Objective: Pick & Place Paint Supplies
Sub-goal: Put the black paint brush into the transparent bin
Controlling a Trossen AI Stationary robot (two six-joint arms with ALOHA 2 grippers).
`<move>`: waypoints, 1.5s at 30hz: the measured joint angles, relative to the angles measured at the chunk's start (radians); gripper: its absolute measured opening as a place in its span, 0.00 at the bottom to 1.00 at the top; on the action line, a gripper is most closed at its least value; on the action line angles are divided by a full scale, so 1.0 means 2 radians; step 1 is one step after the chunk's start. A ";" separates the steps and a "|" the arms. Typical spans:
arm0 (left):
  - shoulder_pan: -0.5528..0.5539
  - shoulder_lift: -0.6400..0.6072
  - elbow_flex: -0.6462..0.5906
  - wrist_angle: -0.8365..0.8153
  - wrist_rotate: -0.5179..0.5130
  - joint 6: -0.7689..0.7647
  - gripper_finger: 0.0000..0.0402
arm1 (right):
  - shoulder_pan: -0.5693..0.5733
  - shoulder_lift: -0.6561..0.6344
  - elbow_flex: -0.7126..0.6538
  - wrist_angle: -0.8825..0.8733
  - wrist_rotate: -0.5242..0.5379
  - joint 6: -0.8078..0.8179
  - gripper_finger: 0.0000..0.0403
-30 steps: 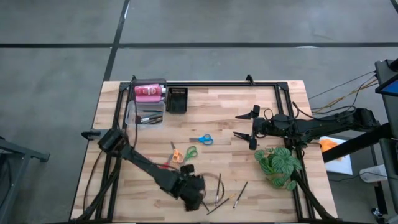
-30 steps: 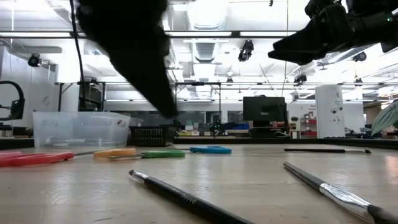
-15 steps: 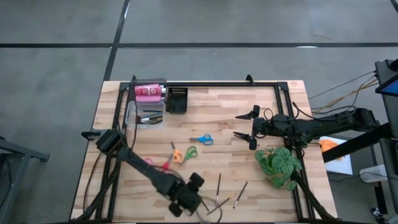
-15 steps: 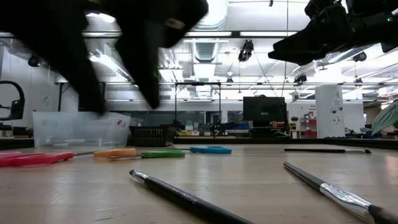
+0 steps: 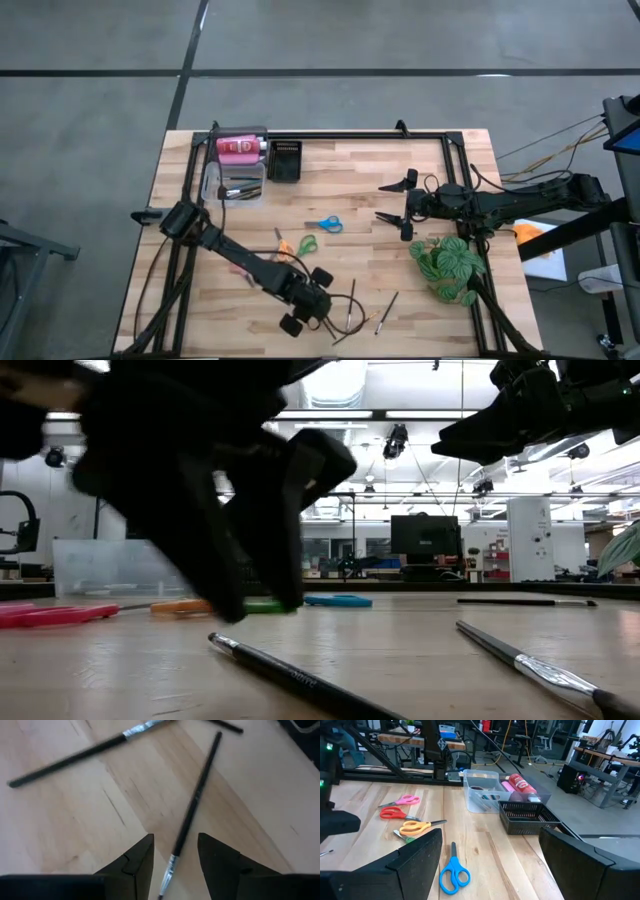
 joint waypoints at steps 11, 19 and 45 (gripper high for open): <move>0.000 -0.001 -0.053 0.061 -0.005 -0.007 0.38 | 0.000 0.000 0.000 0.000 0.000 0.000 0.82; 0.003 -0.002 -0.063 0.072 -0.007 -0.025 0.37 | 0.000 0.000 0.000 0.000 0.000 0.000 0.82; 0.008 -0.001 -0.064 0.071 -0.061 -0.044 0.01 | 0.000 0.000 0.000 0.000 0.000 0.000 0.82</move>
